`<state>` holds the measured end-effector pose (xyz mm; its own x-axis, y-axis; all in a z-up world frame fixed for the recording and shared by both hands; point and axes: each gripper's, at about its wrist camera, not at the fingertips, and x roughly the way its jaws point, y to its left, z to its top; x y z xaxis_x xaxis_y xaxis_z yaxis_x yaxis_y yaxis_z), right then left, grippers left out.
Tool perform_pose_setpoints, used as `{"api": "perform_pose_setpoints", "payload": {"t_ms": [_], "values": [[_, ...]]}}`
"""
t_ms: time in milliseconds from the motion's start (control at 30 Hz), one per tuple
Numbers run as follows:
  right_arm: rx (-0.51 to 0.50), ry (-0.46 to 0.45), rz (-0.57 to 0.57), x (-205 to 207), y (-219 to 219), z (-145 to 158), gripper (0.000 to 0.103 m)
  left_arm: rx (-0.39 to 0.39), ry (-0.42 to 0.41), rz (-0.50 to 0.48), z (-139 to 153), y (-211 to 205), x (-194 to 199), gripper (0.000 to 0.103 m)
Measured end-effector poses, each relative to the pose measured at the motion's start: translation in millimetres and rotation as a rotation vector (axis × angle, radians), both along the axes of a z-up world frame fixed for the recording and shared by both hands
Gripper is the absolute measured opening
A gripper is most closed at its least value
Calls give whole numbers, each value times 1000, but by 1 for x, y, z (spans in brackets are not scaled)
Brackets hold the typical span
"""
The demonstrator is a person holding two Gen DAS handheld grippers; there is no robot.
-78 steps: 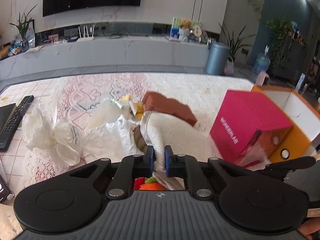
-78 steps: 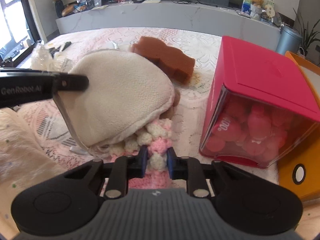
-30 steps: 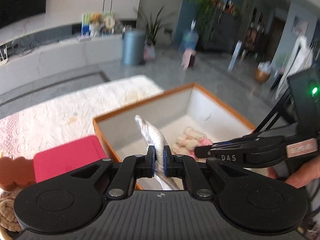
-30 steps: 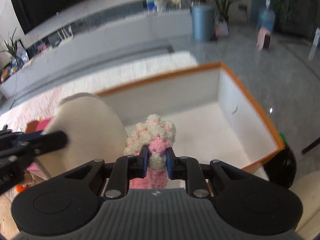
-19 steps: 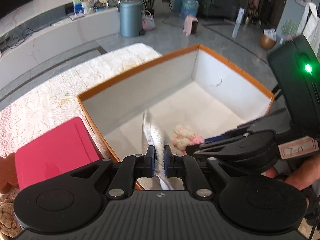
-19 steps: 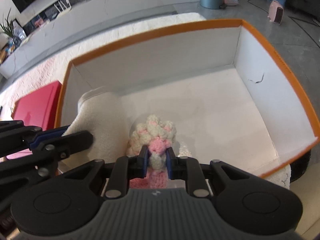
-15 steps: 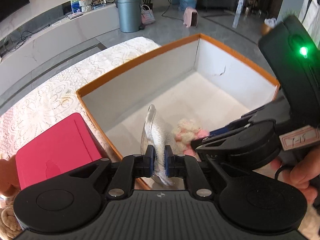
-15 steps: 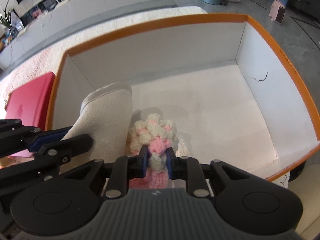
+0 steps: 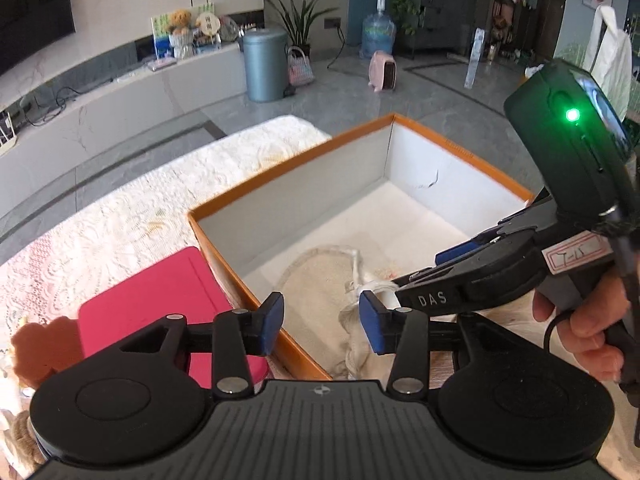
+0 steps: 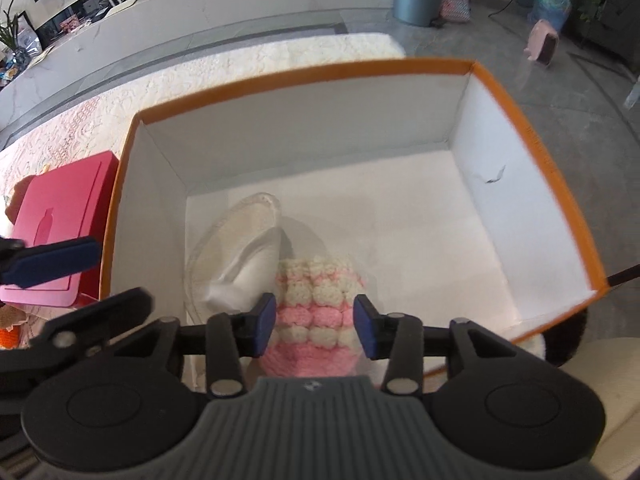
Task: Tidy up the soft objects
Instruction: 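Carry both items over the orange box and open both grippers to drop them, then move both grippers back toward the brown slippers and orange crocheted fruit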
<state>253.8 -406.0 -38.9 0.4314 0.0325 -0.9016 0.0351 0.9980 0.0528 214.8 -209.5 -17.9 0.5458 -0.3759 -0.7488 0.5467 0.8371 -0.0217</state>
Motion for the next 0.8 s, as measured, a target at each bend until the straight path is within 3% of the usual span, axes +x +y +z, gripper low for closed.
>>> {"api": "perform_pose_setpoints", "payload": {"t_ms": [400, 633, 800], "values": [[-63, -110, 3, -38, 20, 48, 56, -94, -104, 60, 42, 43, -38, 52], [-33, -240, 33, -78, 50, 78, 57, -106, -210, 145, 54, 82, -69, 52], [54, -362, 79, -112, 84, 90, 58, -127, -272, 233, 51, 117, -92, 52]]}}
